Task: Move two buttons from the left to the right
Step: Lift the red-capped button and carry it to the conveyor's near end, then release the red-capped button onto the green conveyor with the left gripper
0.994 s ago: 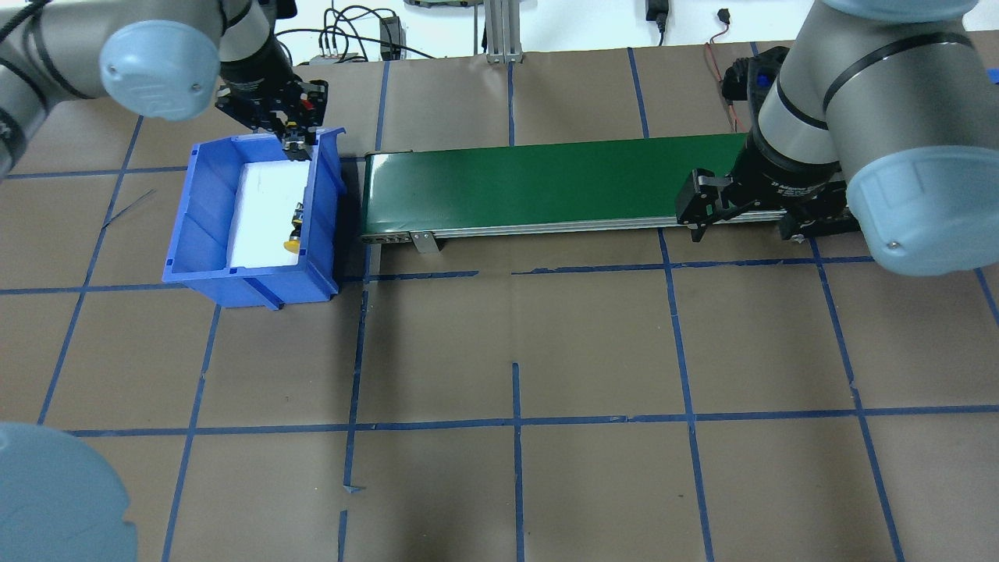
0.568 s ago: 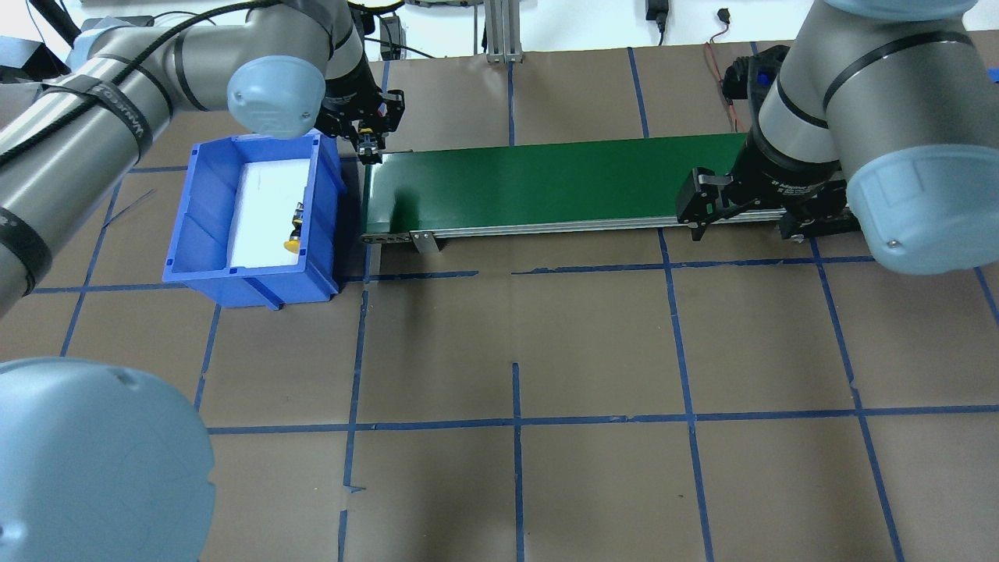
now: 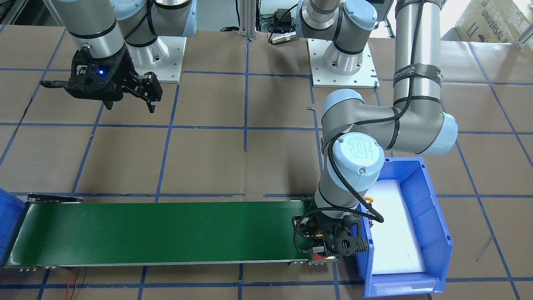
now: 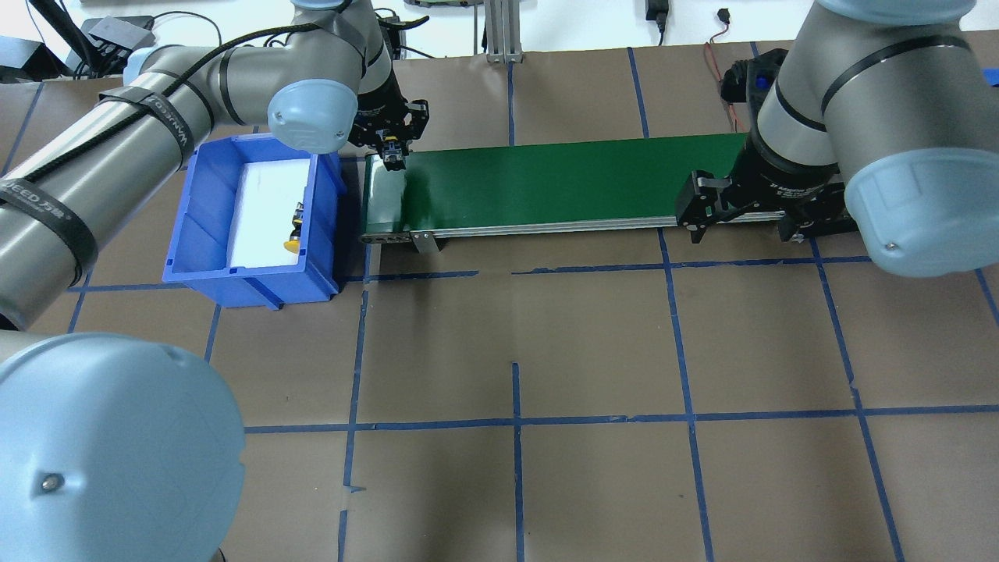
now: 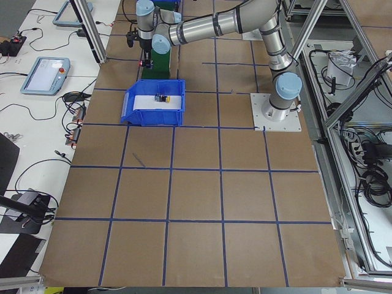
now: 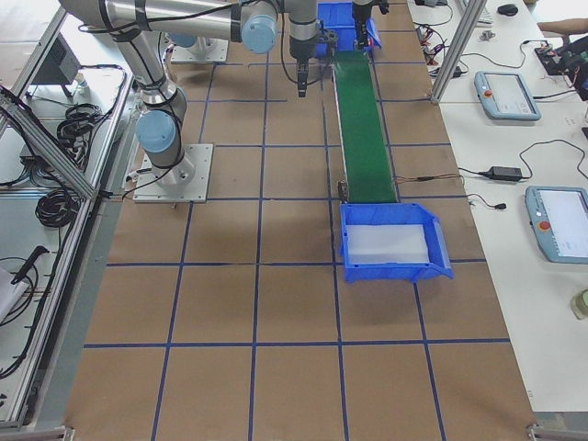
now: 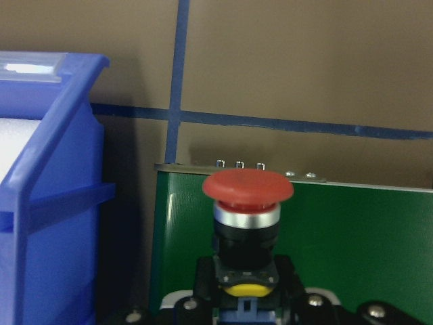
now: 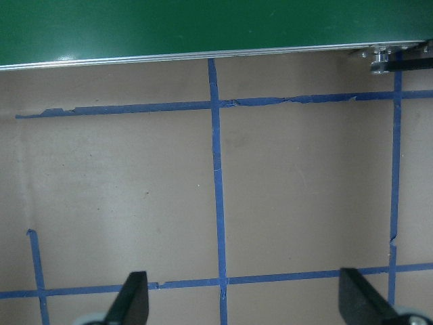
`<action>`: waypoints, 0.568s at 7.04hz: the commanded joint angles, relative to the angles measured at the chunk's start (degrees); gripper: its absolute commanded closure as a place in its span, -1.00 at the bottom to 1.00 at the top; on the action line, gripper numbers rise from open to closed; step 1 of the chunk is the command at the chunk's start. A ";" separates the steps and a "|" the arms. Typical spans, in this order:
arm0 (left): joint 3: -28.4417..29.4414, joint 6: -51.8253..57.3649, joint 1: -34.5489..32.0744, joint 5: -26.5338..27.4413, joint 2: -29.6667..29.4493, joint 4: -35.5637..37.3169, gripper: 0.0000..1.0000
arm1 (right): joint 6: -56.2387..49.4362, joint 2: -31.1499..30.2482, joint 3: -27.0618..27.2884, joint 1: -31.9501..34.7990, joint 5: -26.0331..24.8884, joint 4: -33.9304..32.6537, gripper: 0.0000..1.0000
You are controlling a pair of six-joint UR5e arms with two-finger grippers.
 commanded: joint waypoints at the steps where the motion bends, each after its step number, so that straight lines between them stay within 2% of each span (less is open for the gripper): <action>1: -0.07 -0.23 -0.11 0.24 -0.18 0.26 -0.59 | 0.00 0.00 0.06 -0.04 0.00 0.01 -1.00; 3: 0.19 0.82 0.68 0.24 0.08 0.26 -0.99 | 0.00 0.00 0.06 -0.04 0.00 -0.08 -1.00; 4: 1.15 4.48 1.64 0.33 0.43 0.09 -1.00 | 0.00 0.00 0.06 0.05 0.00 -0.08 -1.00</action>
